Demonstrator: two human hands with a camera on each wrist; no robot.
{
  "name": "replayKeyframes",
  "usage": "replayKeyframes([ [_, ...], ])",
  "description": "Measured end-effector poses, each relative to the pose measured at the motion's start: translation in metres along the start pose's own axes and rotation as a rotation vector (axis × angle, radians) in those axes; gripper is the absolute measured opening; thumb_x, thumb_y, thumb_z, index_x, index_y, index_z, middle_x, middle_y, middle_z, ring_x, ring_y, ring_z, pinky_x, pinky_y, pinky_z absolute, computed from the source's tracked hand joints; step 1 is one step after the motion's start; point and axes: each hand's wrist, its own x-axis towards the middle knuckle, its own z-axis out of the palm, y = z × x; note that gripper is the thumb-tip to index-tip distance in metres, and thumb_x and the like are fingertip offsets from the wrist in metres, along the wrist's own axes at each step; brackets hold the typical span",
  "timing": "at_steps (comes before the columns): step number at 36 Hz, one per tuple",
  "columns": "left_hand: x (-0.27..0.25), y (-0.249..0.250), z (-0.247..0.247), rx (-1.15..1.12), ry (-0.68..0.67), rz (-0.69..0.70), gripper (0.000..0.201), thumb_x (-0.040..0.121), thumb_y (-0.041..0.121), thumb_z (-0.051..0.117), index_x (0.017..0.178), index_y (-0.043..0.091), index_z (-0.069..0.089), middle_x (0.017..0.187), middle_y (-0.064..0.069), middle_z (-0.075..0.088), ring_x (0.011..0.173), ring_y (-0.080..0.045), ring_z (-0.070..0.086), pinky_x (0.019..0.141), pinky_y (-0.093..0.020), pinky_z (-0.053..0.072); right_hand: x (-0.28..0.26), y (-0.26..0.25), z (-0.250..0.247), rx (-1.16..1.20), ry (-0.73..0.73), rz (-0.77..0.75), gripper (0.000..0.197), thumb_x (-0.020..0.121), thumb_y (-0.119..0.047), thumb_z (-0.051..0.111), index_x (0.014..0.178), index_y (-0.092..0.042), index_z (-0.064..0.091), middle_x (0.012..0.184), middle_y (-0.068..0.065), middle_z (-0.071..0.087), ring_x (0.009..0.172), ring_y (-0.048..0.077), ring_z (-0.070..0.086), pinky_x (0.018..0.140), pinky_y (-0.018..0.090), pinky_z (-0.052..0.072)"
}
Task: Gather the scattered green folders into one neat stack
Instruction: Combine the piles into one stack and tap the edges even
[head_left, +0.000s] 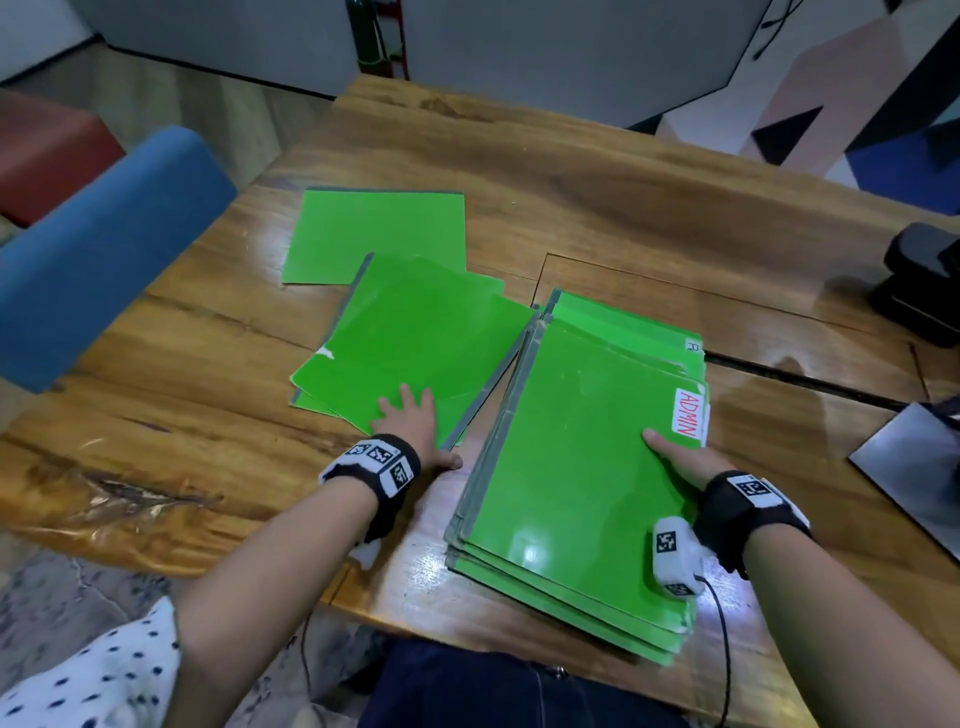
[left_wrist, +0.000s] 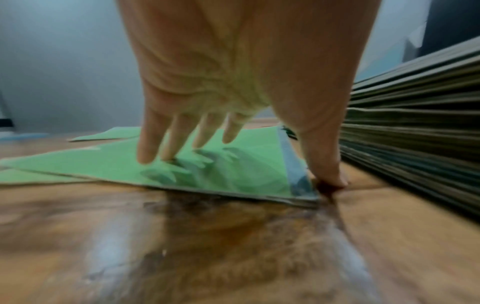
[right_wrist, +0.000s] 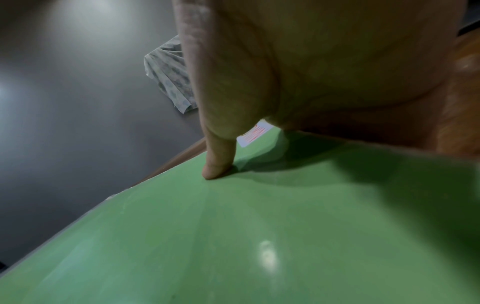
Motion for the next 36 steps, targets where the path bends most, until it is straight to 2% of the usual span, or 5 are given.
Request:
replayKeyframes([
  [6,-0.011,0.009,-0.015,0.025,-0.007,0.209,0.079,0.084,0.024,0.063,0.145,0.009,0.016,0.100,-0.015,0.061,0.081,-0.026,0.062,0.060,-0.030,0.053,0.001,-0.001,-0.001,0.001,-0.018,-0.002,0.091,0.071,-0.063,0.067,0.135,-0.006,0.040,0.133,0.019,0.049,0.119,0.035,0.049,0.106,0.049,0.038],
  [10,-0.024,0.016,-0.034,0.148,0.049,0.343,0.082,0.085,0.002,0.051,0.150,0.019,0.004,0.058,0.003,0.043,0.047,-0.013,0.042,0.038,-0.022,0.032,0.002,-0.001,-0.002,0.013,-0.028,-0.002,0.090,0.070,-0.064,0.068,0.134,-0.006,0.041,0.131,0.018,0.050,0.118,0.035,0.049,0.105,0.049,0.039],
  [22,-0.037,0.026,-0.077,0.502,0.002,0.437,0.018,0.090,0.012,0.051,0.073,0.008,0.054,0.068,-0.002,0.048,0.071,-0.021,0.054,0.068,-0.027,0.054,-0.002,0.000,-0.003,0.013,-0.026,-0.022,0.088,0.074,-0.061,0.066,0.135,-0.004,0.040,0.133,0.019,0.049,0.117,0.034,0.050,0.104,0.046,0.039],
  [28,-0.037,0.020,-0.093,0.682,0.040,0.470,0.030,0.099,0.007,0.038,0.122,-0.005,0.055,0.115,-0.016,0.057,0.075,-0.021,0.054,0.066,-0.024,0.050,-0.004,0.000,-0.003,0.007,-0.031,-0.019,0.086,0.078,-0.058,0.064,0.138,-0.002,0.037,0.136,0.021,0.046,0.122,0.035,0.046,0.104,0.044,0.037],
  [36,-0.039,0.013,-0.156,0.646,0.305,0.478,0.023,0.097,0.008,0.045,0.108,-0.002,0.062,0.113,-0.016,0.058,0.075,-0.020,0.065,0.064,-0.027,0.056,-0.009,-0.002,-0.003,0.010,-0.037,-0.027,0.090,0.076,-0.060,0.065,0.139,-0.003,0.036,0.136,0.020,0.046,0.122,0.035,0.046,0.105,0.047,0.038],
])
